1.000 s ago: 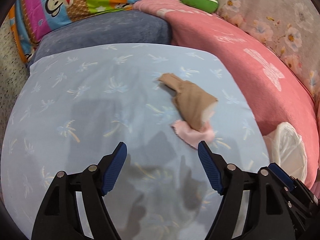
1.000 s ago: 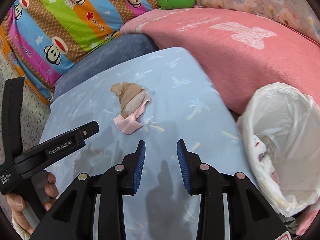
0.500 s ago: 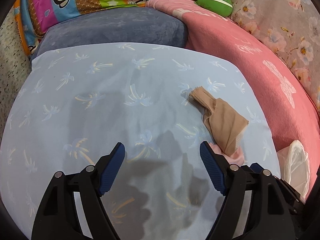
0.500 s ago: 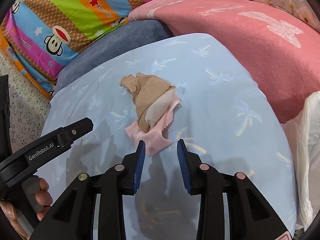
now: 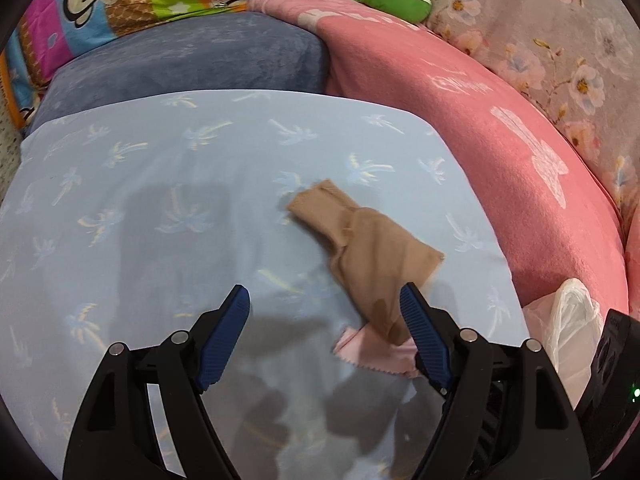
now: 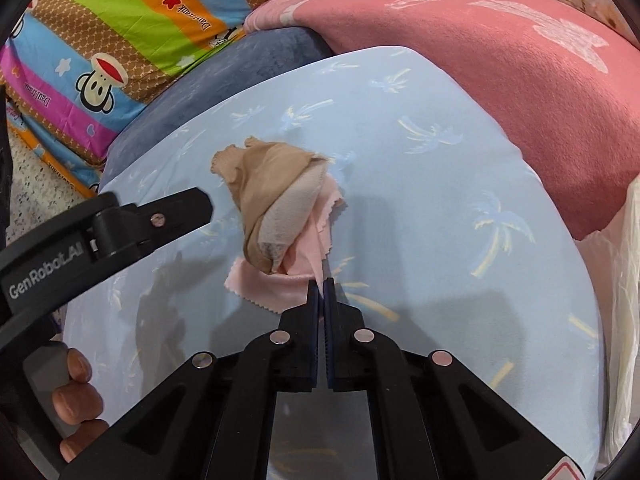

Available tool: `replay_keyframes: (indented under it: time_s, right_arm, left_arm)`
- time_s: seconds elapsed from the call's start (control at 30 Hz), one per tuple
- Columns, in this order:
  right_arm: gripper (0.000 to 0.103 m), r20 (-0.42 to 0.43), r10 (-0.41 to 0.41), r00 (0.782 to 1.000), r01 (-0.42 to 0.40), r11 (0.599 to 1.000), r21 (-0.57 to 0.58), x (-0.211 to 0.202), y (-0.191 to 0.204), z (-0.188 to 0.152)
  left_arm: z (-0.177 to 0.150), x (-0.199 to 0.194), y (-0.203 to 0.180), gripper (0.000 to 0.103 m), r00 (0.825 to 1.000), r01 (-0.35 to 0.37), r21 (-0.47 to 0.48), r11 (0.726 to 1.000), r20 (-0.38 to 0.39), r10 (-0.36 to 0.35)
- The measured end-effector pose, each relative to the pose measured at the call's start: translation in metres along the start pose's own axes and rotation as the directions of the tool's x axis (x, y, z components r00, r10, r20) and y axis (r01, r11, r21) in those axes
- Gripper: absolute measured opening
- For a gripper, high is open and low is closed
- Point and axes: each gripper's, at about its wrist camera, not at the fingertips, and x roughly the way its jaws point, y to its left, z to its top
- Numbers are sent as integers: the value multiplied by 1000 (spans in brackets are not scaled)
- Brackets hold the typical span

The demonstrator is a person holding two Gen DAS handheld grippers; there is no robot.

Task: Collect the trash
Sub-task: 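Grasp beige stocking with left tool while right tool grasps pink cloth, then carry stocking with left tool while right tool carries pink cloth to bin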

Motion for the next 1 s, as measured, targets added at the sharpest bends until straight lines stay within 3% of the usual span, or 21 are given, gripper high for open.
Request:
replay_keyframes:
  time_s: [0.13,0.23,0.4,0.5,0.6,1.0]
  right_arm:
    - [2,3,7,1000,-7,1000,13,0,-7,0]
    - [2,5,15,1000,-15,1000,17,-1,-9,-1]
    - [2,11,22,1000,-22,999,23,-3,-12,-4]
    - [2,10,23,1000,-23,999,28,-4,-13,-6]
    - [2,15,11,1000,-12,1000,26,-8,-13,-8]
    - [2,94,-4,996,-2,998,58,-59,-28,-13]
  left_arm:
    - [-1,12,-15,74,998,54,16,998,-27,-53]
    - [-4,20,-22,72,998,54,31,998,-39,-53]
    - [-7,29,-20,38,992,94,7,996,-85,-93]
    - [-9,24,-18,23,991,111,-2,994,-78,-111]
    - [-10,15,-17,15,992,108,1,994,-61,-107]
    - [-19,-16,-24,14,995,102,10,995,-24,-102]
